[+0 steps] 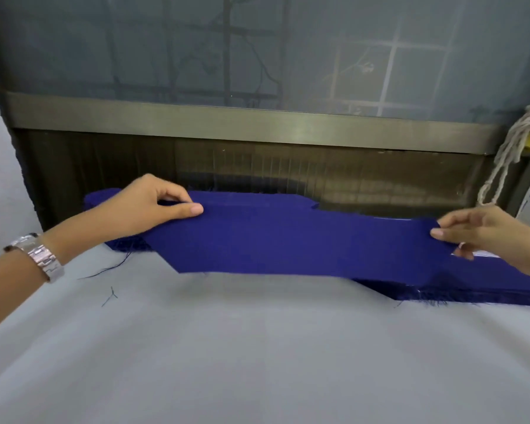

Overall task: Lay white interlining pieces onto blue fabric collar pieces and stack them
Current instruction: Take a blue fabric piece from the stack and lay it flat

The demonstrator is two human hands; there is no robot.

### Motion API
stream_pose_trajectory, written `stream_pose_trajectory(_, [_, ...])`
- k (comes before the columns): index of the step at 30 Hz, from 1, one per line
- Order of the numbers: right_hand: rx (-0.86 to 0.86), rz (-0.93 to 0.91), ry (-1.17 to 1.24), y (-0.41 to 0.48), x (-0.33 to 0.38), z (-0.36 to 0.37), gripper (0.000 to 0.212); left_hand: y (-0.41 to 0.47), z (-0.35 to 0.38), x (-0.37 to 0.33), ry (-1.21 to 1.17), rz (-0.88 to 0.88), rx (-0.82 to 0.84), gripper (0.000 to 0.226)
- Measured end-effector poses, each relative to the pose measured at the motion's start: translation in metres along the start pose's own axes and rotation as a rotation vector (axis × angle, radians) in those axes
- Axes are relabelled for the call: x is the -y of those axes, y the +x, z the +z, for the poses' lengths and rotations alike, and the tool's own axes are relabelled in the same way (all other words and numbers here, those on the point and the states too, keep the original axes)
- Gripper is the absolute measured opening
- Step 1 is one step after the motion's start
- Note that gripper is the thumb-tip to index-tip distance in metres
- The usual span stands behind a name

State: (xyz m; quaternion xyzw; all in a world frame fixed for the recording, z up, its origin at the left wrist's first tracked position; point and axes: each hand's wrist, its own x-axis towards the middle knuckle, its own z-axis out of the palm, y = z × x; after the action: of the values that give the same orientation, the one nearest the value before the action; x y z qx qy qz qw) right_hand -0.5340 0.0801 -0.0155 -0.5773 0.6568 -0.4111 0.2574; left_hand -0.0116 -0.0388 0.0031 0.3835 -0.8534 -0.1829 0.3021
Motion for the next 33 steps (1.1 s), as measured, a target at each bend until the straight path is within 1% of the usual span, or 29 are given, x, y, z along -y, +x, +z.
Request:
stream_pose_trajectory(2, [0.097,0.086,-0.074,-0.003,-0.019,-0.01,0.025,-0.006,0.014,0.005,-0.044,-0.025,0.127,0.026])
stream_pose_trajectory(3, [0.15,0.119,-0.104,-0.003,-0.03,-0.015,0.03,-0.01,0.021,0.007,-0.045,-0.035,0.162,0.028])
stream_pose_trajectory(5, [0.278,0.154,-0.152,-0.001,-0.051,-0.025,0.04,-0.018,0.035,0.012,-0.023,-0.056,0.179,0.03])
stream_pose_trajectory(6, [0.339,0.165,-0.172,0.0,-0.061,-0.028,0.04,-0.022,0.041,0.014,-0.002,-0.066,0.185,0.031])
stream_pose_trajectory(9, [0.496,0.196,-0.237,0.004,-0.083,-0.033,0.035,-0.033,0.055,0.017,0.042,-0.113,0.234,0.037])
stream_pose_trajectory(12, [0.584,0.205,-0.293,0.008,-0.095,-0.028,0.034,-0.044,0.064,0.021,0.066,-0.156,0.228,0.038])
stream_pose_trajectory(16, [0.612,0.214,-0.314,0.01,-0.103,-0.022,0.031,-0.053,0.07,0.029,0.163,-0.173,0.205,0.048])
stream_pose_trajectory(20, [0.621,0.211,-0.326,0.01,-0.11,-0.02,0.031,-0.06,0.074,0.034,0.284,-0.178,0.116,0.053])
stream_pose_trajectory(22, [0.627,0.215,-0.329,0.011,-0.111,-0.02,0.03,-0.061,0.074,0.034,0.339,-0.172,0.103,0.055])
stream_pose_trajectory(29, [0.686,0.244,-0.317,0.012,-0.113,-0.019,0.028,-0.061,0.066,0.042,0.384,-0.25,0.136,0.059])
stream_pose_trajectory(33, [0.662,0.271,-0.364,0.008,-0.109,-0.02,0.032,-0.062,0.061,0.048,0.333,-0.309,0.128,0.058])
